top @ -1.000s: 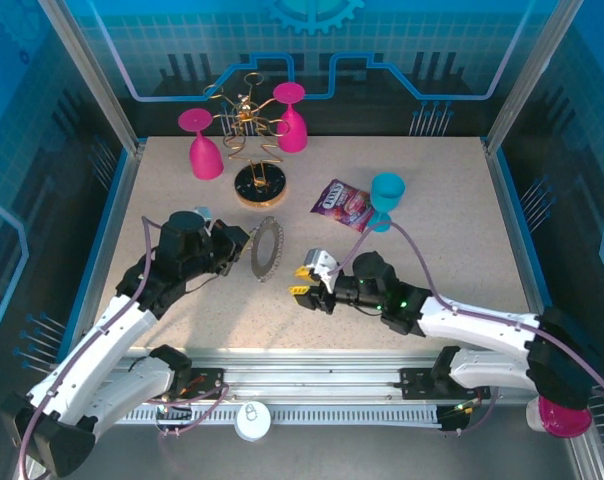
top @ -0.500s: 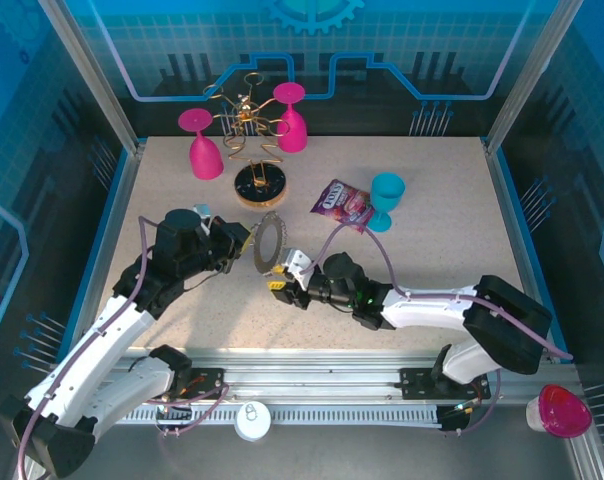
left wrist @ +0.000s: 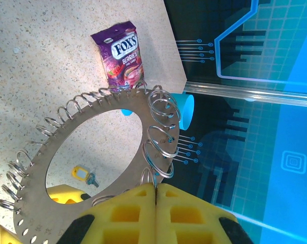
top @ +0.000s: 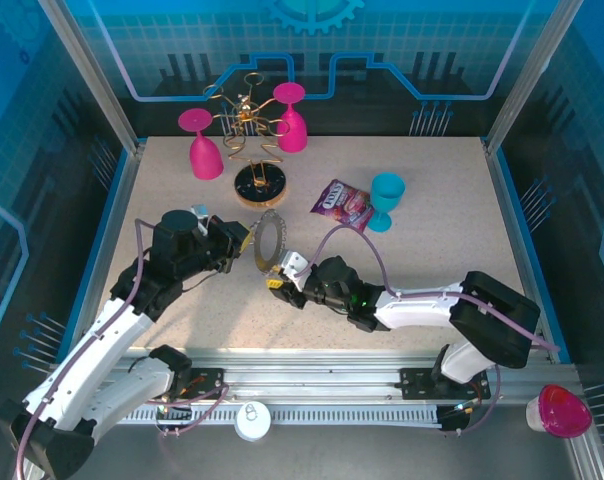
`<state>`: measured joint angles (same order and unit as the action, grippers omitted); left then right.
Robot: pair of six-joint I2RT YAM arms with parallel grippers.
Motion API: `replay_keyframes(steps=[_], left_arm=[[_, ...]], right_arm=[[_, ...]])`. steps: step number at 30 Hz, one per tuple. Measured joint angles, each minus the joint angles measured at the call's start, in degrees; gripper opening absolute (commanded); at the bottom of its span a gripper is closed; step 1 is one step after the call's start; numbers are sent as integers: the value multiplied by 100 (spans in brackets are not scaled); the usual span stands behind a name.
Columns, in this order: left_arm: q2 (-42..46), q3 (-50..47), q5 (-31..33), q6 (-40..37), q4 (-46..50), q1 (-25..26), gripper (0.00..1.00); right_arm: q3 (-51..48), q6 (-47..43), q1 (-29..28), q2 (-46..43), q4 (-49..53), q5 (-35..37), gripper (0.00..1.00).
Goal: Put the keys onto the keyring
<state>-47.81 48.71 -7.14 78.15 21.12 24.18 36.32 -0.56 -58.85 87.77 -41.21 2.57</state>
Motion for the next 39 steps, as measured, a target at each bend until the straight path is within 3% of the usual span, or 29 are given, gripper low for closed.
replay_keyframes(steps=[7,22,31,39], left_arm=[[0,0,0,33,-2,0,0],[0,-4,-2,146,-2,0,0],[0,-15,2,149,-7,0,0],[66,-205,299,389,4,0,0]], right_arm=[[2,-63,0,81,-94,-42,23],[90,-103,0,225,-208,-39,19],[92,-133,2,225,-256,4,0],[133,-164,4,24,310,0,0]])
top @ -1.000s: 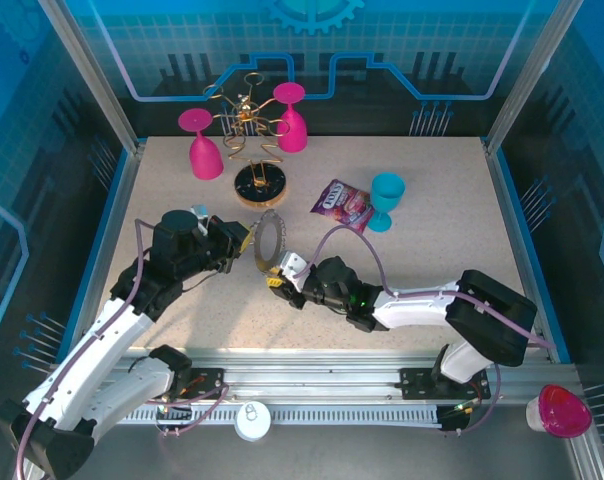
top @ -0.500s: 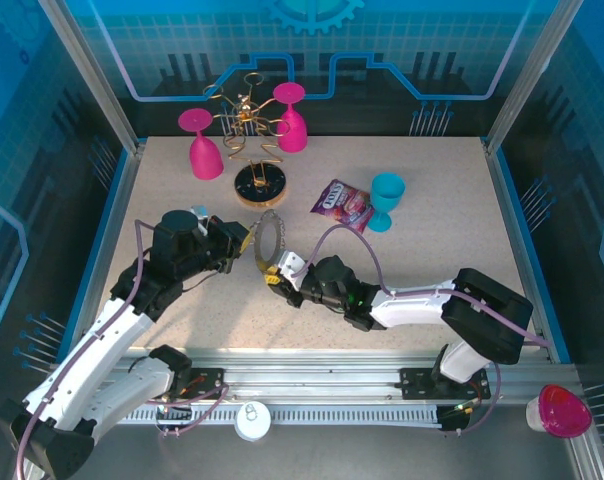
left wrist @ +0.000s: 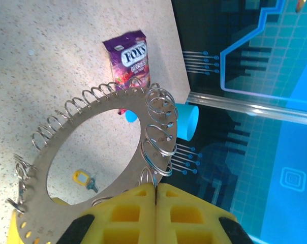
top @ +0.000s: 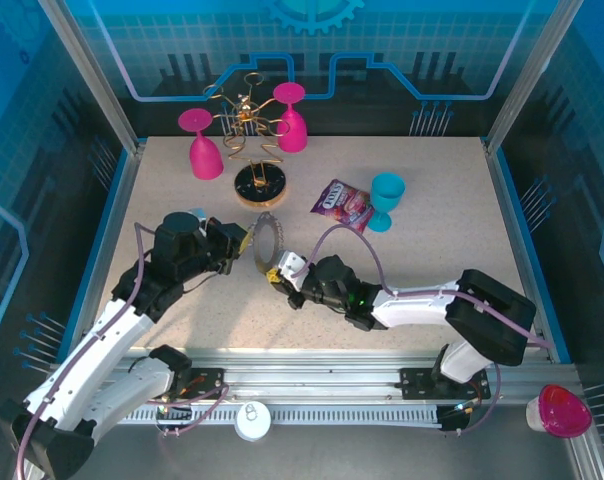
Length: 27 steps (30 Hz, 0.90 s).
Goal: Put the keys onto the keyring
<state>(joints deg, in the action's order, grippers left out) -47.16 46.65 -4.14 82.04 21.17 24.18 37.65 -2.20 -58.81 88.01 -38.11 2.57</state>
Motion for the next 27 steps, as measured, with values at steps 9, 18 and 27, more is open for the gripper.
replay_keyframes(steps=[9,18,27], left_arm=[[87,-1043,308,533,-382,74,0],[-151,-1762,313,614,-721,374,38],[173,-2140,636,317,-581,455,73]], right_arm=[[319,332,153,-446,2238,-286,0],[455,415,398,-420,3526,-767,0],[863,413,511,-50,4207,-992,0]])
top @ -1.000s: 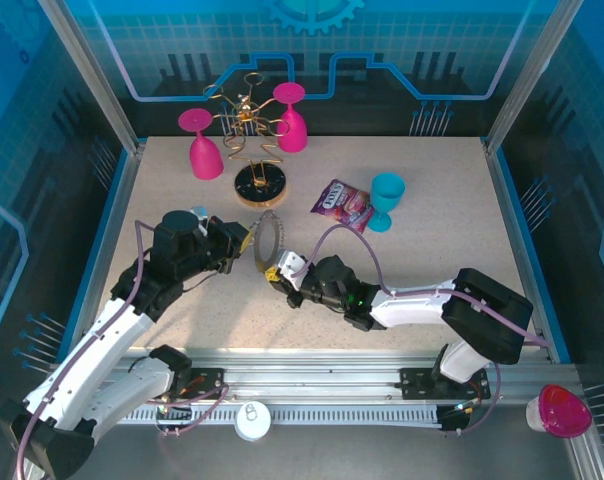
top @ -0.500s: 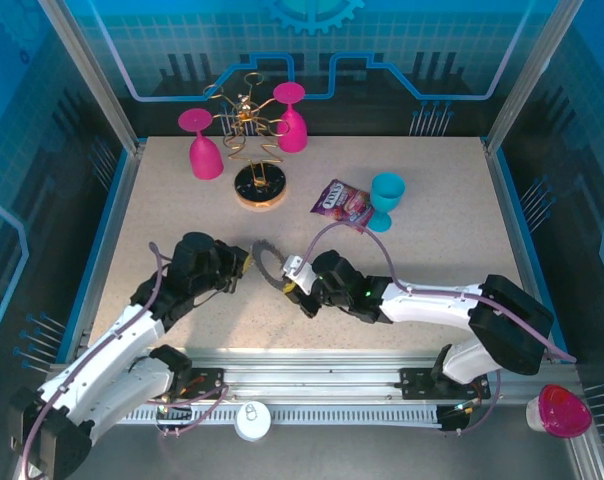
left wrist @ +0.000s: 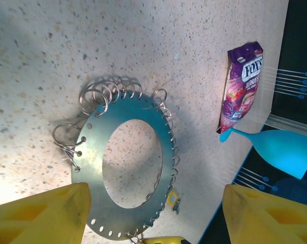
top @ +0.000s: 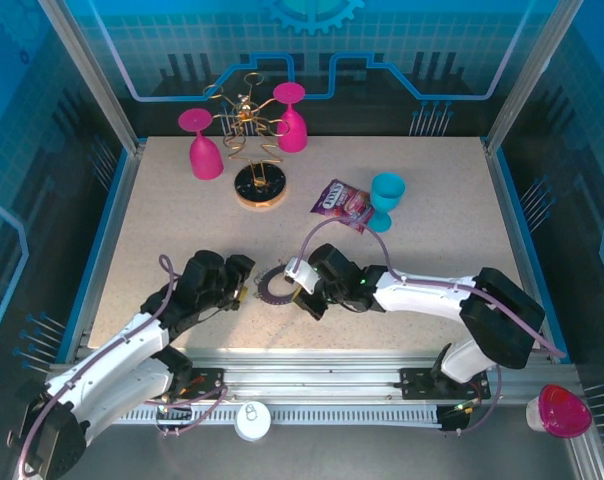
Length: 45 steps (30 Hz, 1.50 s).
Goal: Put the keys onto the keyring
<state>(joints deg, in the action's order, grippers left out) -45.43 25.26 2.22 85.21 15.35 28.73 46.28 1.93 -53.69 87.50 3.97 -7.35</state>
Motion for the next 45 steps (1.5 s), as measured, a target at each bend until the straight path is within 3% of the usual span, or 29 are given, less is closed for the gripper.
replay_keyframes(steps=[6,13,20,27,36,40,45], left_arm=[[317,42,439,-1217,238,0,67],[317,240,433,-4192,-413,0,59],[31,629,-874,-7578,-780,0,57],[-1071,824,-2575,-10096,-496,0,47],[-2682,1152,-3724,-11818,-470,26,36],[-3025,1414,-3928,-12152,-599,33,29],[-3401,1746,-4124,-12590,-494,37,28]], right_arm=[[24,-9,79,81,433,-26,0],[-251,-48,417,-216,306,-404,0],[-745,-133,1082,-684,-411,-1554,0],[-730,-636,1624,-549,-654,-2507,0],[-337,-1436,1707,-96,-492,-3051,0],[-284,-1556,1707,28,-522,-3104,0],[-304,-1703,1707,20,-667,-3123,0]])
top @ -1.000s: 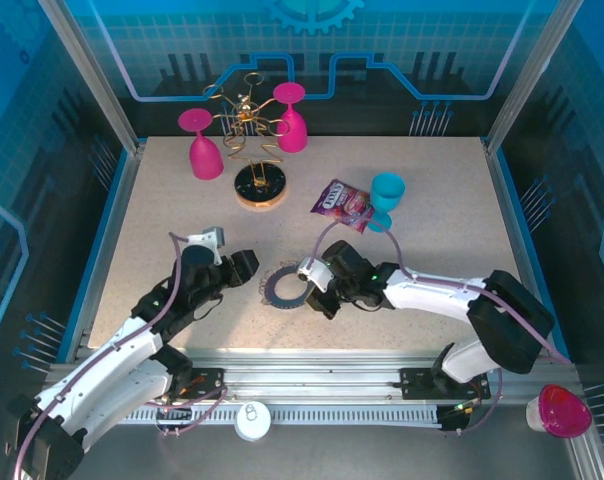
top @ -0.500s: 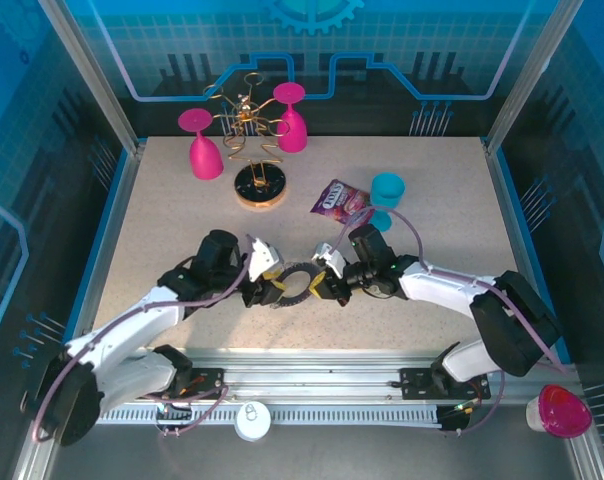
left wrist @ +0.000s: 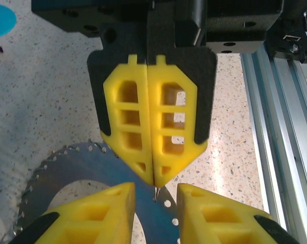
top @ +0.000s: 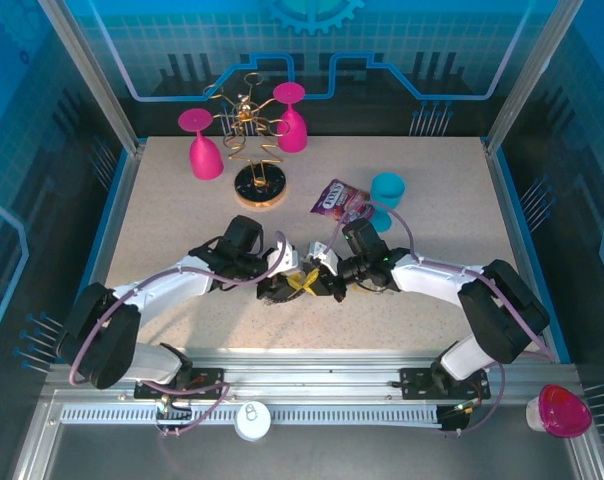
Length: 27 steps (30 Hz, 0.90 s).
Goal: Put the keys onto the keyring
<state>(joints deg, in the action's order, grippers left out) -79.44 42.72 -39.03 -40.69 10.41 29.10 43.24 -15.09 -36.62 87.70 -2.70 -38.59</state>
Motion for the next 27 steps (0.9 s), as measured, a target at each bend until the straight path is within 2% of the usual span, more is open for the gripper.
replay_keyframes(steps=[5,12,19,27], left_arm=[[-50,118,-186,-474,302,0,26],[-50,173,-133,-883,481,0,28],[-68,181,68,-896,474,7,31],[-90,181,-81,-776,389,7,26]], right_arm=[[-28,-90,0,-129,-142,48,0],[-92,-195,7,-455,-107,105,0],[-92,-297,37,-662,-81,90,0],[-127,-286,37,-671,-227,-76,0]])
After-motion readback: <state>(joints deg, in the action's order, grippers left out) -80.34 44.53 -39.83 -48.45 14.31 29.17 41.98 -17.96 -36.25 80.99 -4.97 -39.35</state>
